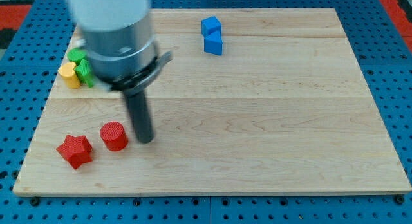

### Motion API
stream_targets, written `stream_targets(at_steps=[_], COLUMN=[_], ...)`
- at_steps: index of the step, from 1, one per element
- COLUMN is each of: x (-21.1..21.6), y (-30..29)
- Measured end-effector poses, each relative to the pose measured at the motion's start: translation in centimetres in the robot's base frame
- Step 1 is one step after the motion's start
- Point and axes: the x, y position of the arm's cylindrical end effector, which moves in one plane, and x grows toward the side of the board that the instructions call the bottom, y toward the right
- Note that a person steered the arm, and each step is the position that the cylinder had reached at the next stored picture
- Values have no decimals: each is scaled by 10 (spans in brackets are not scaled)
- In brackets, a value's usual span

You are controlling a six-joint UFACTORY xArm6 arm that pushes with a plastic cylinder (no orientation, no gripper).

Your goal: Point at the blue triangle

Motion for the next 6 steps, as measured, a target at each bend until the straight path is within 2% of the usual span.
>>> stream_targets(at_steps=[1, 2, 3, 4, 5, 6], x=[-22, -54, -111, -197, -257, -251], y=[1, 40, 147, 233, 227, 130])
